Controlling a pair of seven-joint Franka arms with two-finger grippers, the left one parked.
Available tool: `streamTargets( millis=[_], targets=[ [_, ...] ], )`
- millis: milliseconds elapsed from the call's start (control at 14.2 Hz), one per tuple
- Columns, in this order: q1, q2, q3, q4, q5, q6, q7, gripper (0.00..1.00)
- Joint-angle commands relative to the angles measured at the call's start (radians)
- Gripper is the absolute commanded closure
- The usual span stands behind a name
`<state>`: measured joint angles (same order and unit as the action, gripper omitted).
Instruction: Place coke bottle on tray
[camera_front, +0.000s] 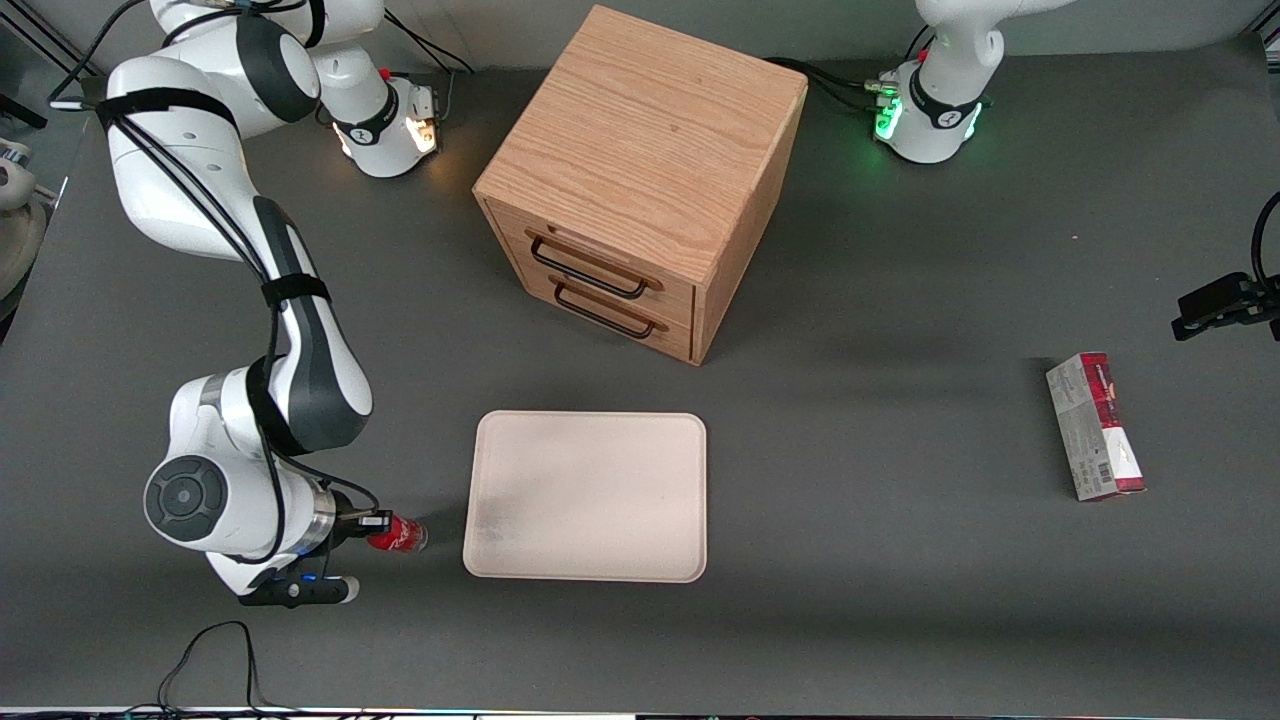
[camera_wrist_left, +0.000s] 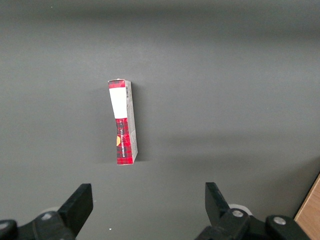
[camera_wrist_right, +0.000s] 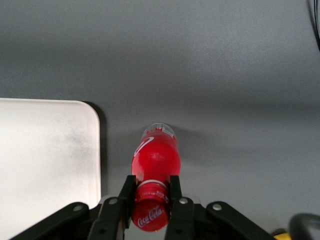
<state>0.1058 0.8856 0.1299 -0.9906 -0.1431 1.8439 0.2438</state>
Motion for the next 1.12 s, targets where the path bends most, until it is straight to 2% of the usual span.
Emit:
streamTargets(
  millis=[0, 352, 492, 703, 914, 1055],
  targets=[
    [0.009, -0.026, 0.002, 0.009, -0.027, -0.032, 0.048, 1.00],
    [-0.003, -0.202, 0.011, 0.018, -0.010, -0.326, 0.034, 1.00],
    [-0.005, -0.276, 0.008, 0.018, 0.022, -0.400, 0.020, 1.00],
    [-0.006, -0.373, 0.005, 0.018, 0.031, -0.536, -0.050, 1.00],
    [-0.026, -0.450, -0.004, 0.010, 0.072, -0.604, -0.077, 1.00],
    [-0.031, -0.453, 0.000, 0.012, 0.073, -0.612, -0.075, 1.00]
  ],
)
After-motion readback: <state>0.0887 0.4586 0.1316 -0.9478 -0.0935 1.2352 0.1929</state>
